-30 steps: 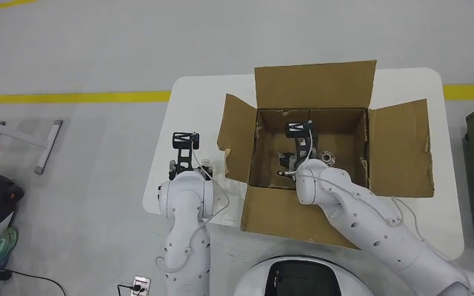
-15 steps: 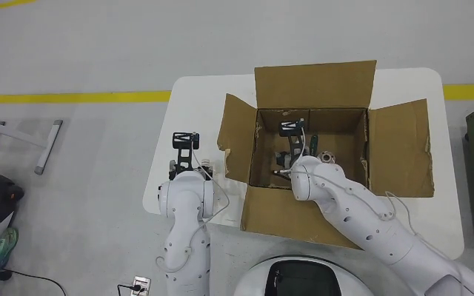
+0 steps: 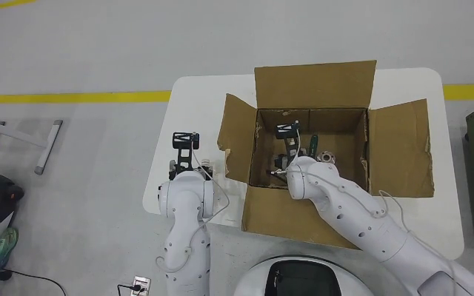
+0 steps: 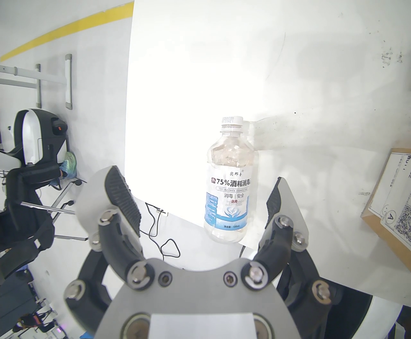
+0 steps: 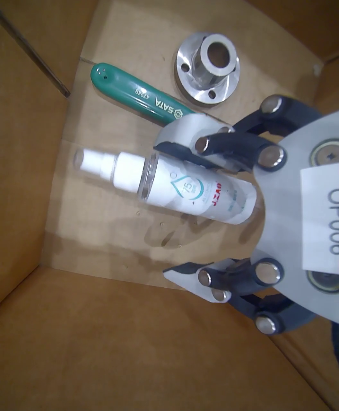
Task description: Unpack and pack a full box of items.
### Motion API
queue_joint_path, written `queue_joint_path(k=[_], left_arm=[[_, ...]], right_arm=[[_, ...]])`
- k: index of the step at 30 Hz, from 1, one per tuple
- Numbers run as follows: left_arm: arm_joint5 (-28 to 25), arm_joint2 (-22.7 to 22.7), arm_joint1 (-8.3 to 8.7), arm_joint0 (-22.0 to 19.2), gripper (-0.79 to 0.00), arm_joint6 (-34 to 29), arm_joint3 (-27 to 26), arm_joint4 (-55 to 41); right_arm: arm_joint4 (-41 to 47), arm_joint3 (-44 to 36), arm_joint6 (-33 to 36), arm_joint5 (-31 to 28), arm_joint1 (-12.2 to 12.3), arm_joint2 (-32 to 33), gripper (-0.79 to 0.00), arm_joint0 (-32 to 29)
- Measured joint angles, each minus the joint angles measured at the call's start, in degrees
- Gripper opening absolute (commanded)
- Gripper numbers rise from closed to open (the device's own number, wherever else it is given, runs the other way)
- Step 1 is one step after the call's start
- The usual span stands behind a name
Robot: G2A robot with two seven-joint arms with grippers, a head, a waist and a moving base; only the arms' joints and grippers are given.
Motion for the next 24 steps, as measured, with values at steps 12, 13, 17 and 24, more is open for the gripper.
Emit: queue_joint_path(k=[12,13,17,24], left_arm=[[0.0,0.0,0.0,0.0,0.0,0.0,0.0,0.0],[0.0,0.0,0.0,0.0,0.0,0.0,0.0,0.0],[0.0,0.0,0.0,0.0,0.0,0.0,0.0,0.0],[0.0,0.0,0.0,0.0,0.0,0.0,0.0,0.0]], right_arm=[[3.8,-9.1,-1.5,-1.0,0.3,7.5,-0.785,-4.4],[3.8,-11.3,-1.6,-1.1,0.6,9.0,-0.785,-5.6],[4.8,-19.7,-2.3,-2.1,1.6,15.2,-0.785,-10.1],[18.0,-34.6,-6.3,-7.1,2.6,30.3,-0.785,-20.1]])
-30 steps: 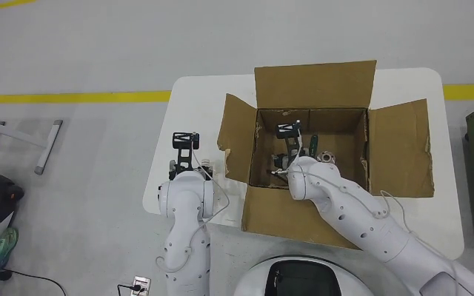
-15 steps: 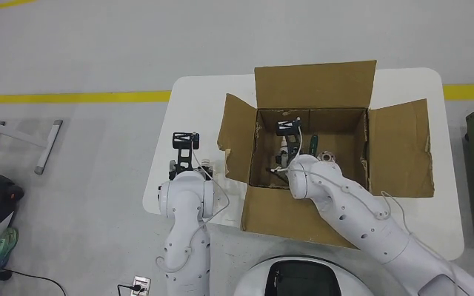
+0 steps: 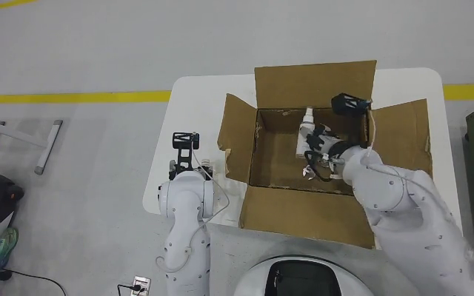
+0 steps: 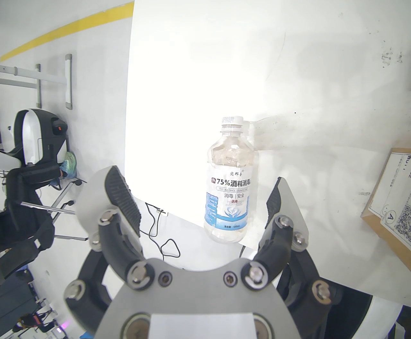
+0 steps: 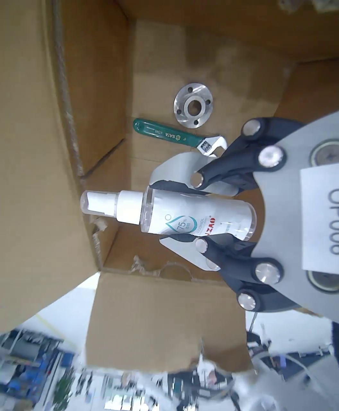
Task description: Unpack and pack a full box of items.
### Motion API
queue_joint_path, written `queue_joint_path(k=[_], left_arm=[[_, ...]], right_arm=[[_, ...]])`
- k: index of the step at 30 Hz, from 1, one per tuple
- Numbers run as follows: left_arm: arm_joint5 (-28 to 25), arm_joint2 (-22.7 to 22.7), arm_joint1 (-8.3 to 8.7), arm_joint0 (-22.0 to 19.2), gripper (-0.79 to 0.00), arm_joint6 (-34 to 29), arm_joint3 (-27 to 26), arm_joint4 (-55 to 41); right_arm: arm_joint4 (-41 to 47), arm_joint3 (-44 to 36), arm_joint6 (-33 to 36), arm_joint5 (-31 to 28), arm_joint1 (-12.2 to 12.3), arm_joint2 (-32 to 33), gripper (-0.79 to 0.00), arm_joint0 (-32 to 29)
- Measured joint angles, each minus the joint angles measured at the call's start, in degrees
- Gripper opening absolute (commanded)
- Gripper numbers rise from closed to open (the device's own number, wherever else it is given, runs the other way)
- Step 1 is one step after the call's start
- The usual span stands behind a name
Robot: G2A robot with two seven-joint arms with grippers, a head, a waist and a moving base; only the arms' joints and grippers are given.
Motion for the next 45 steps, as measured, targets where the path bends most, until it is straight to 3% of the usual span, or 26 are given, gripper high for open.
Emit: queue_joint_path(k=[5,11,23,31,35,45], left_arm=[[0.0,0.0,0.0,0.0,0.0,0.0,0.0,0.0],[0.0,0.0,0.0,0.0,0.0,0.0,0.0,0.0],[0.0,0.0,0.0,0.0,0.0,0.0,0.0,0.0],[0.0,0.0,0.0,0.0,0.0,0.0,0.0,0.0],[0.0,0.0,0.0,0.0,0.0,0.0,0.0,0.0],[0.0,0.0,0.0,0.0,0.0,0.0,0.0,0.0]], right_arm=[[17.5,-6.1,-5.4,-6.3,0.0,13.3,-0.785,-7.5],[32.4,-8.1,-7.2,-14.8,0.2,26.4,-0.785,-14.7],[45.7,-8.6,-8.4,-21.9,0.6,45.1,-0.785,-25.8],[43.6,-10.2,-9.7,-22.4,0.7,53.1,-0.785,-34.1],[37.7,-11.4,-8.3,-20.6,1.0,55.1,-0.785,-38.2],[18.6,-12.3,0.1,-16.8,2.8,50.7,-0.785,-40.8]])
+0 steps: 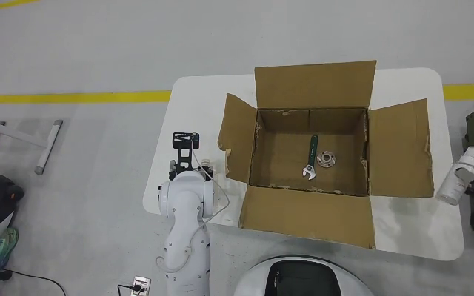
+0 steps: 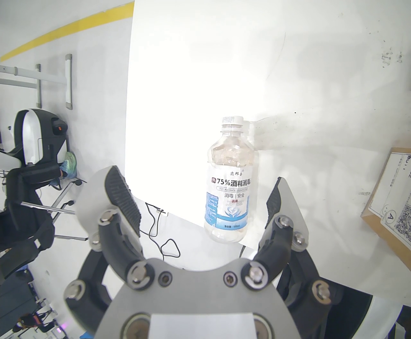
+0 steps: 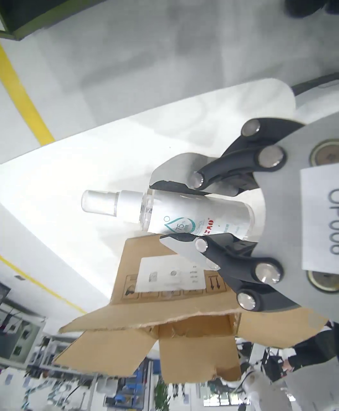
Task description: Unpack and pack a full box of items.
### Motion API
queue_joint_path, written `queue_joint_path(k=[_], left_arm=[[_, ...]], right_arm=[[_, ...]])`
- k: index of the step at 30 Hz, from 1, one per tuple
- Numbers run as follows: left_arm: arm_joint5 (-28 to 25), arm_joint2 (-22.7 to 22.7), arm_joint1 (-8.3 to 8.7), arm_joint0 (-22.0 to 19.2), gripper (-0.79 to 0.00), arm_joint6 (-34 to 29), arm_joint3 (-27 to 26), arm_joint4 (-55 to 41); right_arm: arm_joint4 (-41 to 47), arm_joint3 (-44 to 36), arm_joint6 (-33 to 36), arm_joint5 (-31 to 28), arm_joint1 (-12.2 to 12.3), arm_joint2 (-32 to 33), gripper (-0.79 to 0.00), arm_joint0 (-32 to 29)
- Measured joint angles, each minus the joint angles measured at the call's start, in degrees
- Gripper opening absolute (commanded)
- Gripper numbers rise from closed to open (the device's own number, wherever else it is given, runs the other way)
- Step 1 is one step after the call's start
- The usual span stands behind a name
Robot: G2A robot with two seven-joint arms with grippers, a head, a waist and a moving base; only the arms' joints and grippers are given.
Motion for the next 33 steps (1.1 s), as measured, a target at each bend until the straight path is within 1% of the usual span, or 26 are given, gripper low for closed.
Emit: queue_joint_path(k=[8,12,15,18,19,21,22,23,27,29,30,32,33], left_arm=[[0.0,0.0,0.0,0.0,0.0,0.0,0.0,0.0],[0.0,0.0,0.0,0.0,0.0,0.0,0.0,0.0],[0.0,0.0,0.0,0.0,0.0,0.0,0.0,0.0],[0.0,0.0,0.0,0.0,0.0,0.0,0.0,0.0],[0.0,0.0,0.0,0.0,0.0,0.0,0.0,0.0],[0.0,0.0,0.0,0.0,0.0,0.0,0.0,0.0],[0.0,0.0,0.0,0.0,0.0,0.0,0.0,0.0],[0.0,0.0,0.0,0.0,0.0,0.0,0.0,0.0],[0.0,0.0,0.0,0.0,0.0,0.0,0.0,0.0],[0.0,0.0,0.0,0.0,0.0,0.0,0.0,0.0],[0.0,0.0,0.0,0.0,0.0,0.0,0.0,0.0],[0.0,0.0,0.0,0.0,0.0,0.0,0.0,0.0],[0.0,0.0,0.0,0.0,0.0,0.0,0.0,0.0]], right_arm=[[-17.3,4.1,6.6,1.6,1.8,-10.4,-0.785,5.0],[-25.8,5.3,11.2,0.9,2.6,-14.9,-0.785,7.5],[-30.3,6.9,13.4,0.8,3.0,-17.8,-0.785,9.4],[-32.8,8.0,14.9,1.5,3.2,-19.7,-0.785,10.8],[-33.3,8.4,15.2,1.6,3.2,-20.0,-0.674,11.2],[-33.6,9.3,15.6,2.0,3.3,-20.5,-0.61,11.9],[-33.6,9.6,15.7,2.2,3.3,-20.7,-0.554,12.1],[-33.5,10.0,15.8,2.3,3.3,-20.8,-0.533,12.3],[-33.3,10.7,16.4,2.2,3.4,-20.8,-0.545,12.7],[-32.9,10.6,16.5,2.2,3.5,-20.5,-0.526,12.6],[-32.8,10.5,16.5,2.2,3.5,-20.4,-0.483,12.5],[-32.1,10.0,16.5,2.4,3.5,-19.8,-0.437,12.2],[-31.4,9.7,16.3,2.6,3.5,-19.4,-0.434,12.2]])
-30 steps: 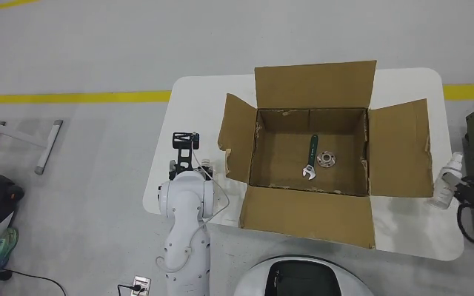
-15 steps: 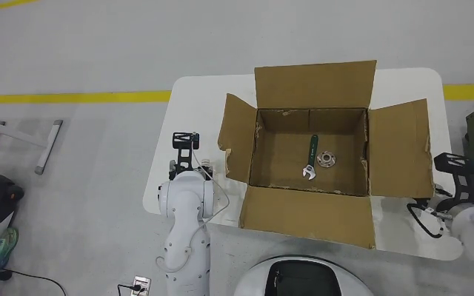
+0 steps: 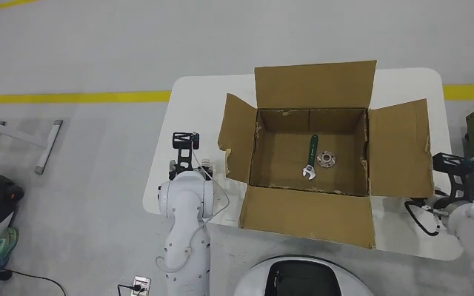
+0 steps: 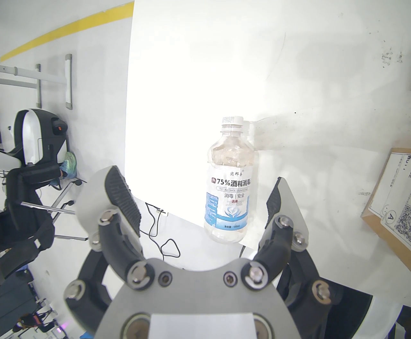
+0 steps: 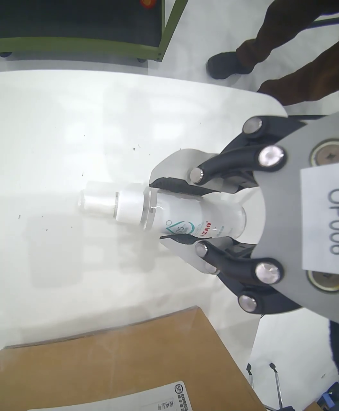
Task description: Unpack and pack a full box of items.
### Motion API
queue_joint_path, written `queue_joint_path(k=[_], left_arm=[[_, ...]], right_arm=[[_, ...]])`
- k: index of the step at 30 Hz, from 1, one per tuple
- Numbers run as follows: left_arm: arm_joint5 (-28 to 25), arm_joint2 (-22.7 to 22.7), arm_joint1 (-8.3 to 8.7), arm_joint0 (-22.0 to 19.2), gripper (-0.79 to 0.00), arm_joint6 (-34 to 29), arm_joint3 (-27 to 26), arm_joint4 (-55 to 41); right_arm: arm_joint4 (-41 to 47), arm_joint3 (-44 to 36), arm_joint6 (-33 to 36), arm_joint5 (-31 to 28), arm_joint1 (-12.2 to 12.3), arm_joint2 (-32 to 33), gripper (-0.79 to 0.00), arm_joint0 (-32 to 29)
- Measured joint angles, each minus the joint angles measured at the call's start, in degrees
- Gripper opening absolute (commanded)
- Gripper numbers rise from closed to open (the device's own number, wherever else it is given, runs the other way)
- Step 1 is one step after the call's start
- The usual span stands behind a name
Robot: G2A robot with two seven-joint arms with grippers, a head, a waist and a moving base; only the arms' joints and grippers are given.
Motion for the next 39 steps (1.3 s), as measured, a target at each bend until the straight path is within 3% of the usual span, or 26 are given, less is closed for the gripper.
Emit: queue_joint_path(k=[6,8,12,13,21,24,27,33,39], left_arm=[[0.0,0.0,0.0,0.0,0.0,0.0,0.0,0.0],[0.0,0.0,0.0,0.0,0.0,0.0,0.0,0.0],[0.0,0.0,0.0,0.0,0.0,0.0,0.0,0.0],[0.0,0.0,0.0,0.0,0.0,0.0,0.0,0.0],[0.0,0.0,0.0,0.0,0.0,0.0,0.0,0.0],[0.0,0.0,0.0,0.0,0.0,0.0,0.0,0.0],[0.0,0.0,0.0,0.0,0.0,0.0,0.0,0.0],[0.0,0.0,0.0,0.0,0.0,0.0,0.0,0.0],[0.0,0.0,0.0,0.0,0.0,0.0,0.0,0.0]], right_arm=[[6.2,-4.1,-3.2,1.7,-0.2,5.3,-0.416,-0.9],[9.2,-6.4,-6.5,4.7,-0.5,8.5,-0.456,-0.6],[16.3,-12.0,-15.4,10.2,-1.4,13.7,-0.662,-1.7],[17.6,-13.4,-17.4,9.9,-1.6,14.8,-0.785,-2.4],[30.1,-13.7,-24.8,0.2,-1.7,15.6,-0.785,2.0],[31.4,-13.7,-23.9,-3.5,-1.2,11.3,-0.785,5.2],[26.7,-13.7,-22.4,-3.0,-0.7,3.4,-0.785,8.8],[11.5,-13.0,-17.6,5.6,-0.3,-16.1,-0.785,15.2],[-6.9,-0.9,-13.0,14.5,-1.1,-35.1,-0.785,25.6]])
